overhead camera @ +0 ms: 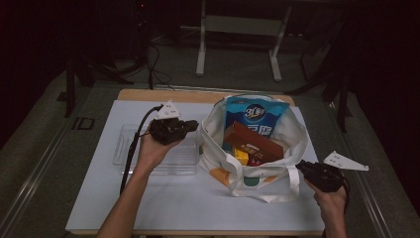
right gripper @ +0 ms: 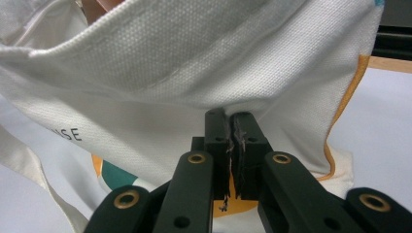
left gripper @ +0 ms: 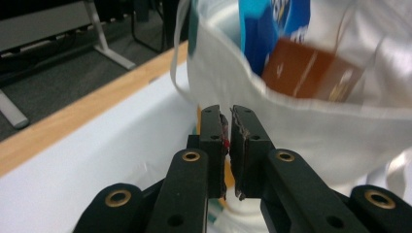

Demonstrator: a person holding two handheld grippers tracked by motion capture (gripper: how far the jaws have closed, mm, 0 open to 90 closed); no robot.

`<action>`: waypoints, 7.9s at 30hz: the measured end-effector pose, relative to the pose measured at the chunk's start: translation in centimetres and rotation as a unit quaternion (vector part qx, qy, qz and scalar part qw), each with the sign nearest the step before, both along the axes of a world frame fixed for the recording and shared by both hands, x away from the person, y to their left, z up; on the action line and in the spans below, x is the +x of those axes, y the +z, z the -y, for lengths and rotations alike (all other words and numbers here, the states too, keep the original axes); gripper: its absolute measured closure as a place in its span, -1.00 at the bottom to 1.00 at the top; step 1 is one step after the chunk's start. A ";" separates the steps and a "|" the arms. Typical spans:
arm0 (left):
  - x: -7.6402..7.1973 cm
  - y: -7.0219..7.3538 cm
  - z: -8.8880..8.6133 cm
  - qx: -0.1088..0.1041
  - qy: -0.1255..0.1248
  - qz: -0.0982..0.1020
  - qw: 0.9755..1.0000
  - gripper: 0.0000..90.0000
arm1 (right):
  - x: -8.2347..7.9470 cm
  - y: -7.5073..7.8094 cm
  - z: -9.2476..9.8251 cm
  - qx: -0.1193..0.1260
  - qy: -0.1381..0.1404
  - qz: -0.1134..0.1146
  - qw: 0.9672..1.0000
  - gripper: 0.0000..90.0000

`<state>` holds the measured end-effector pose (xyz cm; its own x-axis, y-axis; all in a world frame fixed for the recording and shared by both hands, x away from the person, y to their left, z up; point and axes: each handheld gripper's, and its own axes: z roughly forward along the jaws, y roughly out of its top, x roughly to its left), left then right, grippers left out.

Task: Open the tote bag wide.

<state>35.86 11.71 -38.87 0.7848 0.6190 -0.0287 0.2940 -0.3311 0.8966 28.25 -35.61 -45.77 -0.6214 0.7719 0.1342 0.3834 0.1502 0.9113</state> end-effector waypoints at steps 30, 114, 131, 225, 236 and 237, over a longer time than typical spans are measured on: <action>1.0 -0.5 5.1 0.117 -0.005 -0.023 0.993 0.84 | 0.2 -1.9 -0.3 -0.035 0.003 -0.022 0.999 0.93; 2.1 -4.0 7.9 0.176 0.008 -0.033 0.984 0.93 | 4.1 2.3 -1.0 -0.110 -0.078 0.002 0.991 0.87; 4.2 -6.3 8.7 0.201 0.017 -0.072 0.977 0.94 | 7.3 -2.0 -1.5 -0.100 -0.082 -0.063 0.990 0.89; -6.0 -5.2 13.7 0.148 -0.113 0.009 0.982 0.82 | 5.4 -2.6 0.2 -0.056 -0.065 -0.070 0.994 0.88; -6.9 -8.1 13.4 0.172 -0.101 0.018 0.980 0.87 | 5.5 -2.7 0.3 -0.054 -0.065 -0.069 0.994 0.88; -6.9 -8.3 13.5 0.171 -0.100 0.018 0.980 0.88 | 5.5 -2.7 0.3 -0.054 -0.065 -0.069 0.994 0.88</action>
